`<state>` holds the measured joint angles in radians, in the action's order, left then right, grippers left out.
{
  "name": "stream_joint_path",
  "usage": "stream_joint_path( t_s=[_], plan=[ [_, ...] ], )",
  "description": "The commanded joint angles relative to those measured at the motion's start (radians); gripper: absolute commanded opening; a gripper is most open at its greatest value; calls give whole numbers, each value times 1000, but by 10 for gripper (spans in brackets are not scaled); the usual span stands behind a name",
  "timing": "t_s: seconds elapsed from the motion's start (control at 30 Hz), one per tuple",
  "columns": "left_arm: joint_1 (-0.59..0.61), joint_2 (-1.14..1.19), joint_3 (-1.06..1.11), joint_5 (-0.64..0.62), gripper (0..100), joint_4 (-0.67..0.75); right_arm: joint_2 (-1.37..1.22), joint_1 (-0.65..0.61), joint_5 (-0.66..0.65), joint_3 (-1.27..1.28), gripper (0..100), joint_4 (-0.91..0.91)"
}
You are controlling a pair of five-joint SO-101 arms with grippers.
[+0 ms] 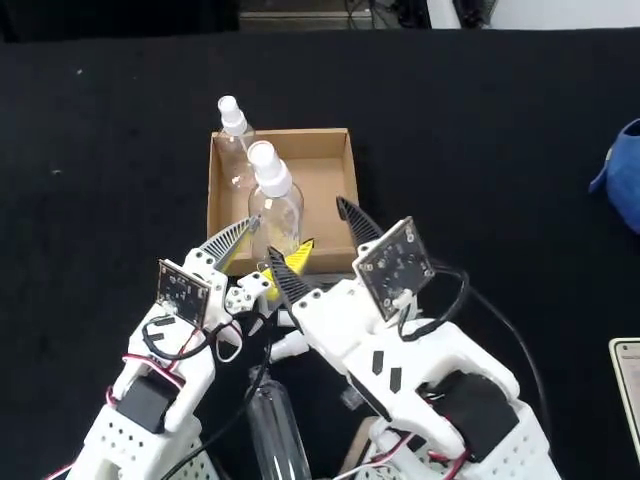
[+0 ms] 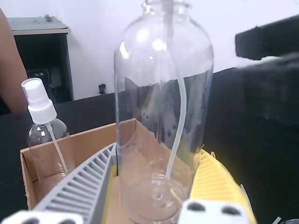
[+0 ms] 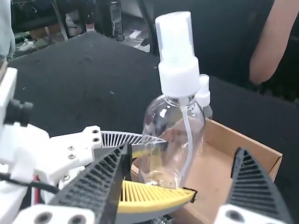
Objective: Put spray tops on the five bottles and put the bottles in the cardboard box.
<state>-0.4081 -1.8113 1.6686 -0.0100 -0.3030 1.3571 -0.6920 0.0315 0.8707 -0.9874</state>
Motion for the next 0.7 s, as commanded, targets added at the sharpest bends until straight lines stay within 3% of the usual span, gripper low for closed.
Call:
stream_joint_path(
  t_s=[0.0, 0.17, 0.3, 0.67],
  plan=[
    [-13, -12, 10, 12, 30, 23, 7, -17, 0, -1, 318, 63],
    [-2, -12, 10, 12, 30, 23, 7, -26, 0, 81, 318, 195],
    [-12, -12, 15, 12, 30, 23, 7, -84, -8, 87, 318, 207],
    [-8, -12, 12, 12, 30, 23, -2, -81, -9, 88, 318, 247]
  ],
)
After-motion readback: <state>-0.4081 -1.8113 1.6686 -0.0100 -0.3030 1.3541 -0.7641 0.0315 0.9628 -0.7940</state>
